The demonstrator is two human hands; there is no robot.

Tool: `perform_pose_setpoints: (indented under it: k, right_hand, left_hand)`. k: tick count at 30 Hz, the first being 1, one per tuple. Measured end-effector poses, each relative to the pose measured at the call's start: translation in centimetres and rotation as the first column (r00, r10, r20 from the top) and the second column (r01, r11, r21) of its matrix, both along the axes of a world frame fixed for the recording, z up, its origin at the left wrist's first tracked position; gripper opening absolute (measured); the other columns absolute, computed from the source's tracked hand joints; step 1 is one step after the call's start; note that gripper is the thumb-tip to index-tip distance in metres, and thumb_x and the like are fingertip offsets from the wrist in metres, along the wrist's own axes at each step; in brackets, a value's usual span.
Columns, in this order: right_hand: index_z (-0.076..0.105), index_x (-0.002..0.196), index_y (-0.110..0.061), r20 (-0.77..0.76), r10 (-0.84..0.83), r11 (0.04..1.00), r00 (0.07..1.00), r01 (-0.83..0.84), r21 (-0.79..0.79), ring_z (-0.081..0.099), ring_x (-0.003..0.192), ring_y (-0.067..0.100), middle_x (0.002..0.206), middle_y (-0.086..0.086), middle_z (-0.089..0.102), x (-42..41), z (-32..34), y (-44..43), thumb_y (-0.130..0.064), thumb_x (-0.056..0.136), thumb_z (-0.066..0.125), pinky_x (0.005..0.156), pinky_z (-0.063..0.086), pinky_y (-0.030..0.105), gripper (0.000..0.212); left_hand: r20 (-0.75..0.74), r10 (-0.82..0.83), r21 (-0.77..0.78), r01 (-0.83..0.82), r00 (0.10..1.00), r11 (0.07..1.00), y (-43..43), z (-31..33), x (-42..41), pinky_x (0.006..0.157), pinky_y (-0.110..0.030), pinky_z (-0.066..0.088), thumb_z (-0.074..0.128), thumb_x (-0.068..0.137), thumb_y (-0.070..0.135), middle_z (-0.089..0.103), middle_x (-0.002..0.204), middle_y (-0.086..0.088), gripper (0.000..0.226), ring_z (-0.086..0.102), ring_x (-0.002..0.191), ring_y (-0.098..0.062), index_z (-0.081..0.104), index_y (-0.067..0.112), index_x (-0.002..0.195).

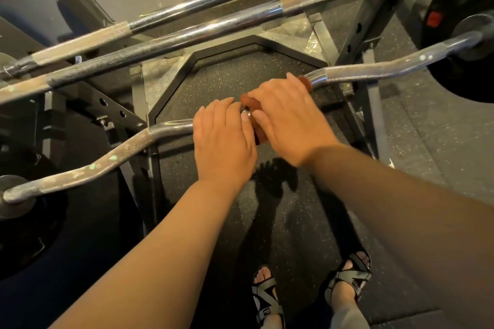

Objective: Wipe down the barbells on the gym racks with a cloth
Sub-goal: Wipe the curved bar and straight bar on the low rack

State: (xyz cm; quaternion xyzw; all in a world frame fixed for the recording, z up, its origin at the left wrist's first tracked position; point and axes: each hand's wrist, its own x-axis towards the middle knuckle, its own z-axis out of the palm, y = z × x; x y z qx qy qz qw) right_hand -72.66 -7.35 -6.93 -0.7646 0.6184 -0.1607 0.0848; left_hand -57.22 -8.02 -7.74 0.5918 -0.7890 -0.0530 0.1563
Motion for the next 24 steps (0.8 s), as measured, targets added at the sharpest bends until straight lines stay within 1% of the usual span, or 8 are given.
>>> perform_pose_setpoints:
  k: [2,4,8,11,15,18,21,24]
  right_hand:
    - [0.052,0.128,-0.024,-0.053,0.000,1.000,0.999,0.000,-0.005,0.048,0.126,0.018,0.125,-0.004,0.055,-1.6,0.6,-0.9,-0.039,0.107,0.033,0.125,0.017,0.038,0.033]
    - [0.055,0.124,-0.023,0.013,-0.123,0.991,0.992,0.124,-0.047,0.048,0.122,0.018,0.121,-0.003,0.056,-3.0,0.6,-1.1,-0.038,0.108,0.032,0.123,0.021,0.039,0.032]
    - [0.049,0.132,-0.019,0.107,-0.363,0.931,0.925,0.364,0.017,0.031,0.146,0.023,0.139,0.003,0.049,-0.7,0.3,-0.4,-0.032,0.108,0.028,0.128,0.002,0.047,0.035]
    - [0.053,0.128,-0.018,-0.024,-0.168,0.986,0.986,0.168,0.016,0.039,0.137,0.026,0.129,0.004,0.052,2.6,0.0,-0.1,-0.030,0.104,0.022,0.125,0.008,0.052,0.040]
    - [0.050,0.133,-0.023,-0.027,0.072,0.996,0.997,-0.070,0.048,0.046,0.124,0.019,0.127,-0.002,0.054,-0.6,0.9,-0.7,-0.037,0.107,0.033,0.120,0.023,0.040,0.033]
    - [0.053,0.127,-0.023,-0.027,-0.087,0.996,0.996,0.087,0.001,0.050,0.120,0.020,0.122,-0.002,0.057,-3.0,1.1,-1.3,-0.040,0.108,0.033,0.114,0.030,0.037,0.032]
    - [0.049,0.133,-0.020,0.114,-0.281,0.959,0.953,0.282,0.004,0.039,0.139,0.020,0.135,0.000,0.051,-1.4,0.5,-0.4,-0.032,0.108,0.035,0.127,0.014,0.043,0.031]
    - [0.045,0.139,-0.013,0.212,-0.246,0.968,0.946,0.250,0.007,0.023,0.151,0.025,0.145,0.006,0.045,1.6,-0.5,1.4,-0.025,0.107,0.029,0.127,0.009,0.051,0.038]
  left_hand:
    - [-0.002,-0.033,-0.013,0.033,0.999,0.999,0.0,0.0,0.5,0.120,-0.047,0.025,0.029,0.108,0.031,0.057,0.135,-0.004,0.041,0.047,0.130,-0.024,0.058,0.014,0.130]
    - [-0.012,-0.039,-0.023,0.039,0.999,0.999,0.0,0.1,0.6,0.120,-0.046,0.025,0.029,0.107,0.032,0.057,0.136,-0.004,0.042,0.048,0.130,-0.024,0.059,0.013,0.131]
    - [-0.011,-0.004,-0.038,0.004,1.000,0.999,-0.1,-0.3,0.0,0.120,-0.046,0.025,0.031,0.107,0.031,0.057,0.137,-0.004,0.040,0.048,0.131,-0.024,0.060,0.013,0.129]
    - [-0.027,0.009,-0.044,-0.011,1.000,0.999,0.0,-0.5,0.0,0.121,-0.046,0.023,0.033,0.108,0.030,0.057,0.138,-0.004,0.037,0.046,0.133,-0.024,0.060,0.014,0.128]
    - [-0.008,-0.029,-0.041,0.029,1.000,0.999,0.0,-0.3,0.4,0.121,-0.046,0.023,0.032,0.109,0.029,0.055,0.140,-0.003,0.037,0.045,0.134,-0.024,0.057,0.015,0.132]
    - [0.001,-0.028,-0.030,0.028,1.000,0.999,0.0,-0.2,0.3,0.122,-0.047,0.023,0.029,0.107,0.030,0.053,0.143,-0.004,0.042,0.046,0.134,-0.024,0.056,0.013,0.135]
    - [-0.012,-0.013,-0.030,0.013,1.000,0.999,0.0,-0.3,0.1,0.122,-0.047,0.023,0.027,0.107,0.031,0.054,0.143,-0.004,0.045,0.046,0.134,-0.024,0.057,0.013,0.134]
    - [-0.003,-0.006,-0.038,0.006,1.000,0.999,0.0,-0.4,0.1,0.122,-0.048,0.022,0.026,0.107,0.031,0.053,0.144,-0.005,0.045,0.046,0.135,-0.024,0.057,0.013,0.134]
